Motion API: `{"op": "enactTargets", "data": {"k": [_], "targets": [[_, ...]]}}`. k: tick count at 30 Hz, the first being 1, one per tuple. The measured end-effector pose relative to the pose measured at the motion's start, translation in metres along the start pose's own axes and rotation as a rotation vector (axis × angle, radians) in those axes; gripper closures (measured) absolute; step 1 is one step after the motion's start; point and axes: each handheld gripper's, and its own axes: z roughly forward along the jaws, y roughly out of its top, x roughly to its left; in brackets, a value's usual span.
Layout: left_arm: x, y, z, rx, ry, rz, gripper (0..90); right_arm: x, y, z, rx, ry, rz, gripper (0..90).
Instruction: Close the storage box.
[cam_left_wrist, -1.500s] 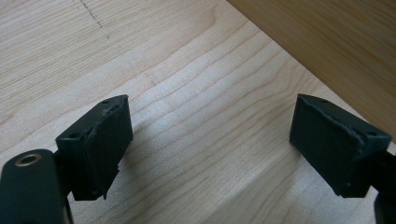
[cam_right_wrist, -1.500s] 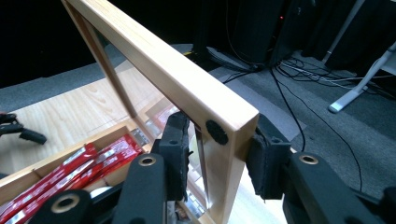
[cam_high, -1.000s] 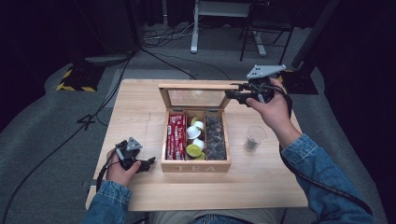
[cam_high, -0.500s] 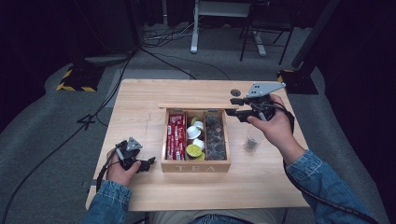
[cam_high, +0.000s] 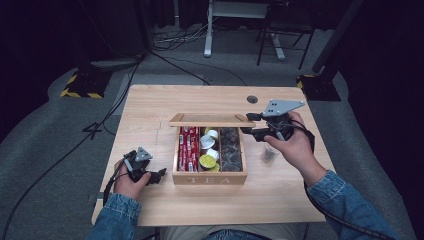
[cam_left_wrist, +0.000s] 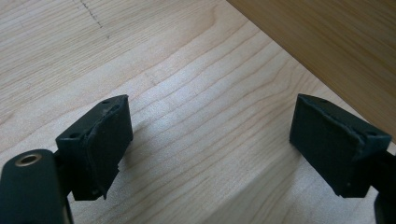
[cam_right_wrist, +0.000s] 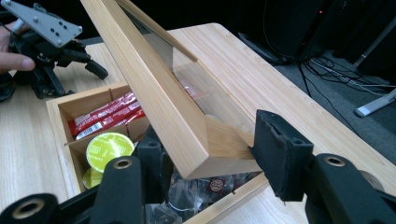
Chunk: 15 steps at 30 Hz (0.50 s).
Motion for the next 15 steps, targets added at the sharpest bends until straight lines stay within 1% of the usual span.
{"op": "enactTargets", "data": {"k": [1, 10, 13, 15], "targets": [[0.000, 0.000, 0.000, 0.000, 0.000, -0.001, 13.6, 0.003, -0.002, 0.000, 0.001, -0.001, -0.004, 48.2], [0.000, 0.000, 0.000, -0.002, 0.000, -0.003, 13.6, 0.014, -0.013, 0.002, 0.002, -0.011, -0.025, 43.6], [0.000, 0.000, 0.000, 0.000, -0.002, -0.002, 13.6, 0.021, -0.019, 0.004, 0.007, -0.017, -0.040, 41.1], [0.000, 0.000, 0.000, -0.002, 0.000, -0.003, 13.6, 0.022, -0.020, 0.005, 0.005, -0.019, -0.040, 40.6]]}}
